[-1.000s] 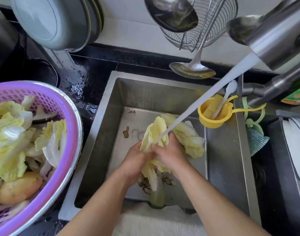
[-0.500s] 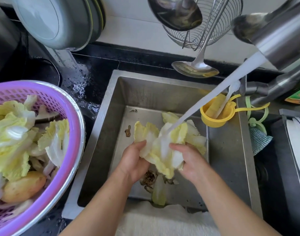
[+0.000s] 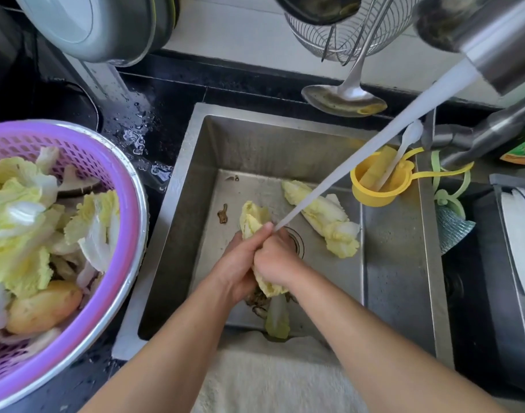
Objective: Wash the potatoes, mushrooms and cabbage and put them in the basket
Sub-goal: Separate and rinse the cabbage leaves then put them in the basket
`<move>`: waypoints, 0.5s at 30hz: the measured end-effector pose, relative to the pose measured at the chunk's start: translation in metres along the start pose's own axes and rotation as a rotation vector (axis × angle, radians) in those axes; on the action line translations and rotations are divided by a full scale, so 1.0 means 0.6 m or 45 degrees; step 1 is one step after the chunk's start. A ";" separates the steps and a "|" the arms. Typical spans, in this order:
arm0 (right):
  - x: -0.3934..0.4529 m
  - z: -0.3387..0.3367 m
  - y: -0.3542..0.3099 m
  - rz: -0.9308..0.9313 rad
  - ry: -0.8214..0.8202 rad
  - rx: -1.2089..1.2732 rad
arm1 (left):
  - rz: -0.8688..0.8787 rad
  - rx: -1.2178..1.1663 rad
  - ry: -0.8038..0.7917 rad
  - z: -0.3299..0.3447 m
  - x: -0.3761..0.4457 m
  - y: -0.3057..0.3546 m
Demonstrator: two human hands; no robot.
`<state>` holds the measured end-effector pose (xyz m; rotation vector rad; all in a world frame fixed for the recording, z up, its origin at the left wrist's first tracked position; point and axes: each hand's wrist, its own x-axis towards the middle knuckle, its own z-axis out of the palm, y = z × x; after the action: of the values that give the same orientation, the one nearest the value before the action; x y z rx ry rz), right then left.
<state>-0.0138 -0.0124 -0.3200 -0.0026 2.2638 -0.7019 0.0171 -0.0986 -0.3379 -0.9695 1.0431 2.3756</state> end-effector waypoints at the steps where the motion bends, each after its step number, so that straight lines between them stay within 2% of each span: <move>1: -0.001 -0.011 -0.001 -0.062 -0.065 0.053 | -0.016 0.027 -0.001 -0.002 0.000 -0.001; 4: -0.011 -0.049 0.006 -0.105 -0.355 0.439 | -0.061 0.075 0.027 -0.002 -0.001 0.001; 5: -0.014 -0.057 0.010 -0.141 -0.378 0.494 | -0.080 0.035 0.012 -0.003 0.001 0.002; 7: -0.009 -0.058 0.010 -0.149 -0.301 0.505 | -0.127 -0.043 0.006 -0.002 -0.001 0.008; 8: -0.004 -0.056 0.007 -0.113 -0.237 0.626 | -0.143 -0.080 0.023 -0.001 -0.001 0.011; 11: 0.013 -0.059 0.008 0.112 -0.032 1.383 | -0.114 -0.289 0.119 -0.009 0.003 0.018; 12: 0.018 -0.060 0.023 0.137 0.092 1.327 | -0.070 -0.363 0.153 -0.012 0.003 0.021; 13: 0.020 -0.059 0.041 0.114 0.177 1.021 | -0.021 -0.417 0.180 -0.015 0.002 0.025; 14: 0.022 -0.050 0.069 0.073 0.152 0.550 | 0.019 -0.433 0.190 -0.018 0.001 0.027; 15: 0.018 -0.038 0.095 0.045 0.041 0.102 | 0.037 -0.402 0.193 -0.017 -0.002 0.029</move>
<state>-0.0249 0.0447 -0.3421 0.0876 2.2595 -0.7789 0.0126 -0.1177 -0.3335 -1.2677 0.7476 2.5747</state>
